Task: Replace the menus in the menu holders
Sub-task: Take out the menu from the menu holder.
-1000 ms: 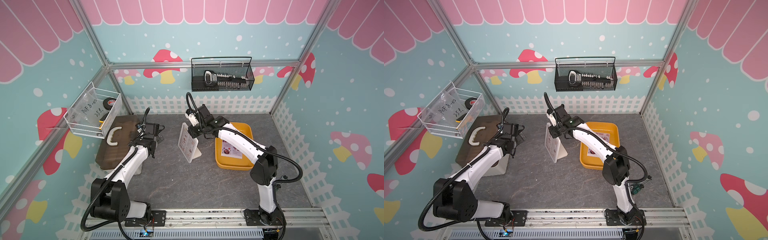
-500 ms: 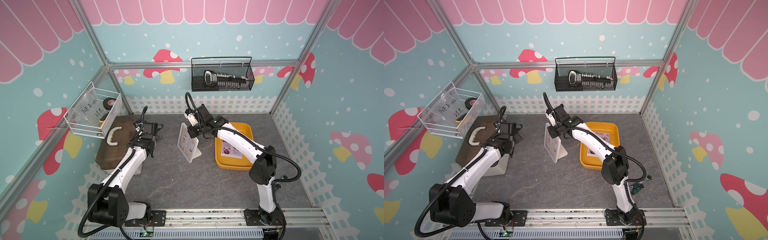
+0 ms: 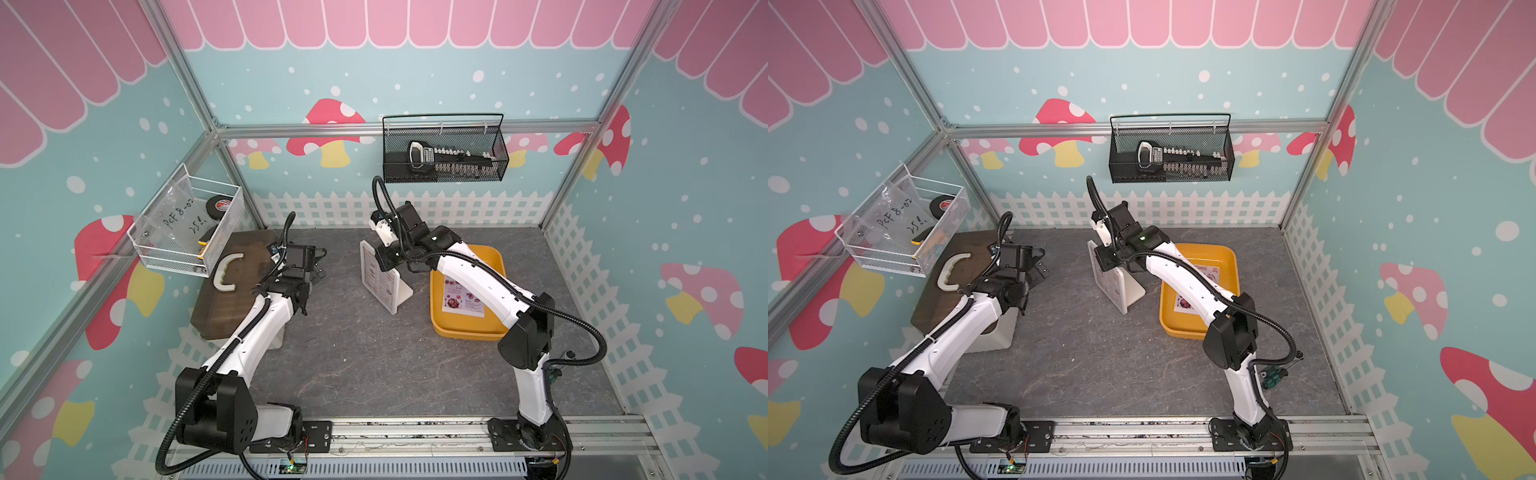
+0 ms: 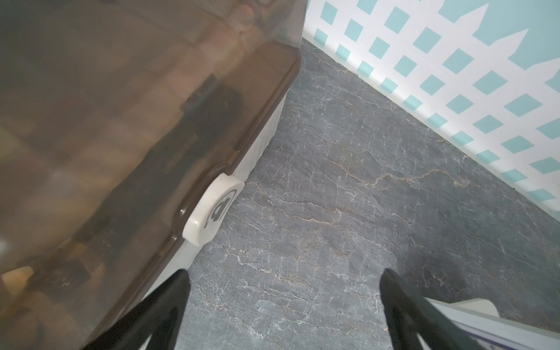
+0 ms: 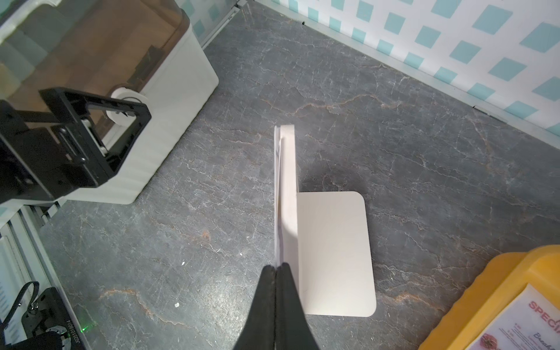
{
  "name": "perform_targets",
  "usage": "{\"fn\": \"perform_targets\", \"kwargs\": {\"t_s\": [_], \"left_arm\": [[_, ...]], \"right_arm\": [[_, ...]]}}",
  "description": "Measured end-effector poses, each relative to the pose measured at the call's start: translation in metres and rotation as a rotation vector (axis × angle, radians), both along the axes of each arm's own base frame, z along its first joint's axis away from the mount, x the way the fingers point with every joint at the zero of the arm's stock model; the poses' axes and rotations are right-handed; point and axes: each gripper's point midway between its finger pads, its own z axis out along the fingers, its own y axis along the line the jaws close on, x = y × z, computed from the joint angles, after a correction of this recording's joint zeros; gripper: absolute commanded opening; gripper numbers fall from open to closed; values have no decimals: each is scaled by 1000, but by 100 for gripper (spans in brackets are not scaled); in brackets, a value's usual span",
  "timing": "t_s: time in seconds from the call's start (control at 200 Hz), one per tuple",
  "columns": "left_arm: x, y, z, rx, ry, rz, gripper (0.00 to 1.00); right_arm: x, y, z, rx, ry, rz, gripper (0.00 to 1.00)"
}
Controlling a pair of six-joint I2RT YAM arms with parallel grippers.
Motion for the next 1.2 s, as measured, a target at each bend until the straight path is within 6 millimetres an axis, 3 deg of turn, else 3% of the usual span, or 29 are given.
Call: {"fn": "perform_targets", "kwargs": {"t_s": [0.5,0.71,0.826,1.196], "left_arm": [[1,-1,4,7,-2,-8,97],[1,-1,4,7,-3,-9,97],[1,-2,5,7,-3,-12,97],[0,-4,5,13,1,-16,97]], "right_arm": [[0,-6,-2,41,68,8,1],[0,-9,-17,35,113,9,3],[0,-9,-26,29,135,7,11],[3,-7,-22,59,136,11,0]]}}
